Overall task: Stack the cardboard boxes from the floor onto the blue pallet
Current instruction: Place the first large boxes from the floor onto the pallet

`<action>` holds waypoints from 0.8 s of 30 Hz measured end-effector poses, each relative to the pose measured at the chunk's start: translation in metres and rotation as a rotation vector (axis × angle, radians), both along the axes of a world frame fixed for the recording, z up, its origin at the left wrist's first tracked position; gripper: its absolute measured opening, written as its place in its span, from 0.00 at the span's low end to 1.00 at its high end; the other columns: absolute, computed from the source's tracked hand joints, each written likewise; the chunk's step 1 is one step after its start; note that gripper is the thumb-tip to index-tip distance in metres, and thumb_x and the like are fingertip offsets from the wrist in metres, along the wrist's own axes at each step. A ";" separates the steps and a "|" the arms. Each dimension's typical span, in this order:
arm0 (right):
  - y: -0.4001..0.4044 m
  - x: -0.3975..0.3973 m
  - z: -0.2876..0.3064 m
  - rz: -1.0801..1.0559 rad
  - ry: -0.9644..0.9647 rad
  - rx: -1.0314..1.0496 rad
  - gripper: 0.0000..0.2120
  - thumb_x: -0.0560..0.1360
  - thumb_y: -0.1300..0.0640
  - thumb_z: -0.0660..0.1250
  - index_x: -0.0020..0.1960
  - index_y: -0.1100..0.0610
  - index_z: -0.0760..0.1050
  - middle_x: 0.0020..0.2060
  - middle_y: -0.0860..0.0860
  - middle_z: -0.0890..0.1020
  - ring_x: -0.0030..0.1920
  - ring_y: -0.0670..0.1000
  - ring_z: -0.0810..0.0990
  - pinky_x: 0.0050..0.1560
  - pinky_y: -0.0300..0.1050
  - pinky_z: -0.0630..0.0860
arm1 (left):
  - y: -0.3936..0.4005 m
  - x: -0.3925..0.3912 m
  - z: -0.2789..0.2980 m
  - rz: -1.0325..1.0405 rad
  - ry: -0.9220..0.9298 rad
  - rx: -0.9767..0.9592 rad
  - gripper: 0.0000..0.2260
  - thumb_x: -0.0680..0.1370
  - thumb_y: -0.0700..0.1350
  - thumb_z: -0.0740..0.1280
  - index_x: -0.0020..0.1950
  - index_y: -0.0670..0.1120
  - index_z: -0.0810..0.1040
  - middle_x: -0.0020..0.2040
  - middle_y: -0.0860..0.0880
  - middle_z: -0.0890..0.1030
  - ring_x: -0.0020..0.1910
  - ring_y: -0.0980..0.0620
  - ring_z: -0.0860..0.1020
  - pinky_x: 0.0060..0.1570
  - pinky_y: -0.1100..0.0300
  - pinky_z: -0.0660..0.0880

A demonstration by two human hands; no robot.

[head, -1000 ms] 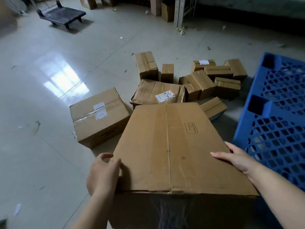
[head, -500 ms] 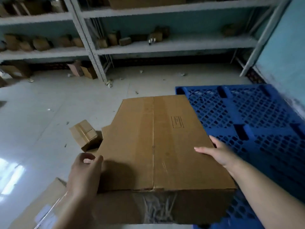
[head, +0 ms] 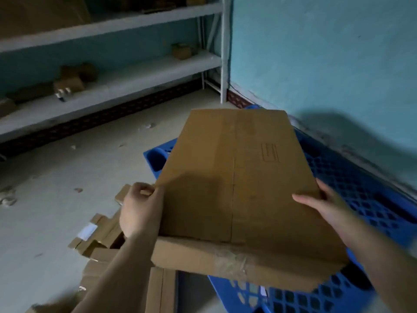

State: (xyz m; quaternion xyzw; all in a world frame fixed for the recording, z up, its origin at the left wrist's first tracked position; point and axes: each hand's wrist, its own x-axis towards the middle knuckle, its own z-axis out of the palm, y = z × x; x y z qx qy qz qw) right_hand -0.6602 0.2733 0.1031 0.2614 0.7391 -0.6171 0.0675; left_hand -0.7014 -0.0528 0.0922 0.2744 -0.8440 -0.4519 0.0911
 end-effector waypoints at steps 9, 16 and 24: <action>-0.038 0.001 -0.166 -0.097 -0.140 -0.090 0.57 0.56 0.52 0.79 0.73 0.39 0.46 0.71 0.47 0.61 0.65 0.54 0.68 0.55 0.54 0.73 | 0.008 -0.112 -0.180 -0.400 -0.152 -0.148 0.17 0.71 0.52 0.67 0.57 0.51 0.69 0.52 0.46 0.78 0.43 0.49 0.75 0.33 0.58 0.69; -0.140 0.048 -0.304 0.604 -0.501 0.808 0.49 0.70 0.39 0.64 0.63 0.33 0.21 0.68 0.40 0.26 0.70 0.57 0.26 0.68 0.70 0.48 | -0.008 -0.079 -0.293 -0.648 -0.318 -0.312 0.23 0.70 0.49 0.67 0.64 0.53 0.69 0.63 0.48 0.72 0.62 0.44 0.66 0.59 0.49 0.67; -0.163 -0.011 -0.317 0.397 -0.304 0.948 0.55 0.61 0.34 0.70 0.70 0.35 0.31 0.74 0.43 0.37 0.73 0.57 0.37 0.65 0.70 0.60 | 0.002 -0.109 -0.290 -0.733 -0.225 -0.312 0.24 0.70 0.49 0.67 0.66 0.54 0.68 0.68 0.50 0.70 0.69 0.46 0.63 0.69 0.47 0.59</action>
